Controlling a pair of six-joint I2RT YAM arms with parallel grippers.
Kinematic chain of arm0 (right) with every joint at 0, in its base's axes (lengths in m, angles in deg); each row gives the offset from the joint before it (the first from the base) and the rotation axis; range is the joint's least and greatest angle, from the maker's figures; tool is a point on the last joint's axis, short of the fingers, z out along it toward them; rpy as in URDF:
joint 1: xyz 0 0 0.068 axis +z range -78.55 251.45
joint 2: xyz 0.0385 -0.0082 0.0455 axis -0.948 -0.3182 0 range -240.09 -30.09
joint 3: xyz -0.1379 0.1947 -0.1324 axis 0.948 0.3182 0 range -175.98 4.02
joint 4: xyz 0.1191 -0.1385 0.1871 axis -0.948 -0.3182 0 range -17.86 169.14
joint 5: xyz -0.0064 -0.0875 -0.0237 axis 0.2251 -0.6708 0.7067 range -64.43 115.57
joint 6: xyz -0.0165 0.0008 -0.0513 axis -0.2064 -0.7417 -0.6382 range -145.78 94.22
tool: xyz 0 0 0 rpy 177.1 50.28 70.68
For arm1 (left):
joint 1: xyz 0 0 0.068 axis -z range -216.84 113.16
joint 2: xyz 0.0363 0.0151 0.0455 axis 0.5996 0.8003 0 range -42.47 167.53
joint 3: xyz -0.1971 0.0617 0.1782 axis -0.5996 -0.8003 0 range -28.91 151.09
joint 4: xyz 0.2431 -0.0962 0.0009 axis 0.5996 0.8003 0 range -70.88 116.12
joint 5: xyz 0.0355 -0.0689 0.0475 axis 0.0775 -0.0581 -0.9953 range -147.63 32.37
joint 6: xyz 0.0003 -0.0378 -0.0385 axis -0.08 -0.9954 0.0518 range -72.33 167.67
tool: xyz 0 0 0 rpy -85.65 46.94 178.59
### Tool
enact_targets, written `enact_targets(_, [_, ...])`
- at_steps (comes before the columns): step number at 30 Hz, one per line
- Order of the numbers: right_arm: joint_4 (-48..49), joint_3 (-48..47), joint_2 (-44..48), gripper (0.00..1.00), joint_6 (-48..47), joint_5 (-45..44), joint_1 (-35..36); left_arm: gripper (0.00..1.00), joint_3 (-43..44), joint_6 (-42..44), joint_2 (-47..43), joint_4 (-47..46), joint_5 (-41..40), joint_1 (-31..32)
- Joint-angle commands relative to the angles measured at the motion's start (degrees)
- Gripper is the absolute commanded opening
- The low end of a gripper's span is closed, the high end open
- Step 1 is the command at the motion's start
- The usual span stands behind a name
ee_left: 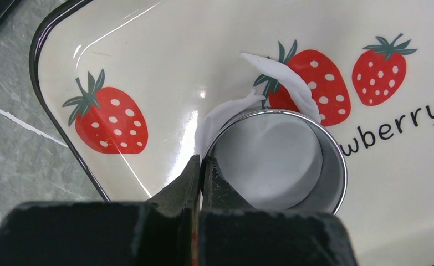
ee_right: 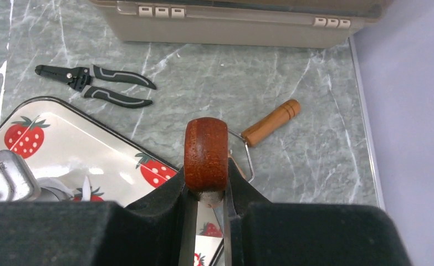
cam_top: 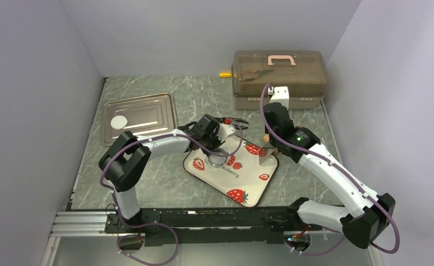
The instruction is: Roll out the dumpling wrappers from the dough
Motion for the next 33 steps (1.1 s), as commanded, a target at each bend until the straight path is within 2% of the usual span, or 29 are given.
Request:
enact_targets(1, [-2.0, -2.7, 2.8, 0.0, -4.8, 2.4, -1.8, 0.0, 0.4, 4.0, -0.1, 1.1, 0.6, -0.2])
enact_targets(5, [0.3, -4.2, 3.5, 0.0, -2.3, 11.7, -1.9, 0.0, 1.7, 7.2, 0.2, 1.3, 3.5, -0.2])
enact_targets(9, [4.4, -4.6, 2.9, 0.0, 1.0, 20.4, -1.9, 0.0, 3.9, 15.0, 1.7, 4.0, 8.8, -0.1])
enact_targets(14, [6.1, -5.8, 1.8, 0.0, 1.3, 22.9, -3.8, 0.0, 7.4, 27.2, 3.3, 11.7, 15.9, 0.5])
enact_targets(17, [5.8, -5.7, 1.8, 0.0, 0.9, 23.6, -5.4, 0.01, 9.1, 30.6, 4.2, 13.4, 15.8, 1.2])
enact_targets(19, [5.9, -5.1, 2.3, 0.0, 1.0, 24.0, -6.6, 0.13, 10.9, 28.9, 4.7, 13.8, 15.0, 1.2])
enact_targets(22, [6.0, -4.1, 3.4, 0.0, 0.9, 24.4, -8.0, 0.4, 14.7, 21.6, 4.9, 15.6, 13.4, 1.1])
enact_targets(23, [5.9, -3.9, 3.7, 0.0, 1.0, 24.4, -8.3, 0.45, 15.9, 18.6, 4.8, 16.2, 12.0, 1.1])
enact_targets(26, [5.6, -3.2, 4.5, 0.0, 1.1, 24.6, -8.7, 0.48, 17.5, 10.7, 3.7, 18.5, 8.6, 0.7])
enact_targets(29, [5.7, -2.2, 5.0, 0.0, 1.5, 25.1, -8.8, 0.49, 14.7, 5.1, 1.4, 18.6, 4.5, 0.5])
enact_targets(33, [7.4, -1.9, 4.4, 0.0, 2.2, 27.6, -8.9, 0.45, 10.6, 1.7, -0.9, 18.7, 2.2, 0.6])
